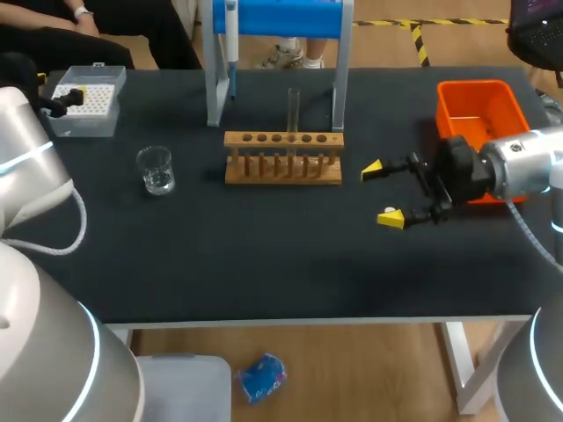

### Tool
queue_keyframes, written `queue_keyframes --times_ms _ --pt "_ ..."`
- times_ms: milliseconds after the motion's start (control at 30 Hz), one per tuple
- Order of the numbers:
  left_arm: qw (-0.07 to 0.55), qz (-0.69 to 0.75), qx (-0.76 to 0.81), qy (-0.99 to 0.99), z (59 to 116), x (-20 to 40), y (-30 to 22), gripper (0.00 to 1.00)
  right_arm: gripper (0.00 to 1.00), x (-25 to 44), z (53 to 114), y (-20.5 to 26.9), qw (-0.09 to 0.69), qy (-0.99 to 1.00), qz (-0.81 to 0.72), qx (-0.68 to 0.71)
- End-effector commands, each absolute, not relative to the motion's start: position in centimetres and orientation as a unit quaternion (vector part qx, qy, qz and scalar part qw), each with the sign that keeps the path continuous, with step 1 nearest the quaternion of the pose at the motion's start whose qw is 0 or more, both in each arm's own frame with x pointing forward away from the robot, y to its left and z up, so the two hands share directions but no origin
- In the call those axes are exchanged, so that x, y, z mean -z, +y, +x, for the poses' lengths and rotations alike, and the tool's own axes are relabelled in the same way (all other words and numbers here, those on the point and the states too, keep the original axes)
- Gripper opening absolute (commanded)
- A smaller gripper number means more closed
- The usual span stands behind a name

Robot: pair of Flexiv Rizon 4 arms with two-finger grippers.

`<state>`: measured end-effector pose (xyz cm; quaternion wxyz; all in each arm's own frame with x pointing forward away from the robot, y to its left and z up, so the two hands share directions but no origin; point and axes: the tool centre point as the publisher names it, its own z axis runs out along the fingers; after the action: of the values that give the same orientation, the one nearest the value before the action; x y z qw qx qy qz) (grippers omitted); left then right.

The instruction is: Invert the test tube, pick up the pipette, mount the tip to pipette, aspirate from beaker and dispense into the tube, eject the tip, return the pipette, and cap with the stopper.

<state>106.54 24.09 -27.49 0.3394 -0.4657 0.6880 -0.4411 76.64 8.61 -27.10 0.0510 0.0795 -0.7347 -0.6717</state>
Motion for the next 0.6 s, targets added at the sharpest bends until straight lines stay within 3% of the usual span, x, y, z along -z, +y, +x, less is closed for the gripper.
queue_keyframes --times_ms 33,600 --pt "0.351 -0.478 0.420 0.687 109.2 28.9 24.5 1.00 1.00 27.1 76.6 8.7 0.050 -0.735 0.079 0.672" --pt "0.340 -0.519 0.384 0.683 112.3 32.7 26.5 1.00 1.00 27.1 76.6 8.7 0.050 -0.735 0.079 0.672"
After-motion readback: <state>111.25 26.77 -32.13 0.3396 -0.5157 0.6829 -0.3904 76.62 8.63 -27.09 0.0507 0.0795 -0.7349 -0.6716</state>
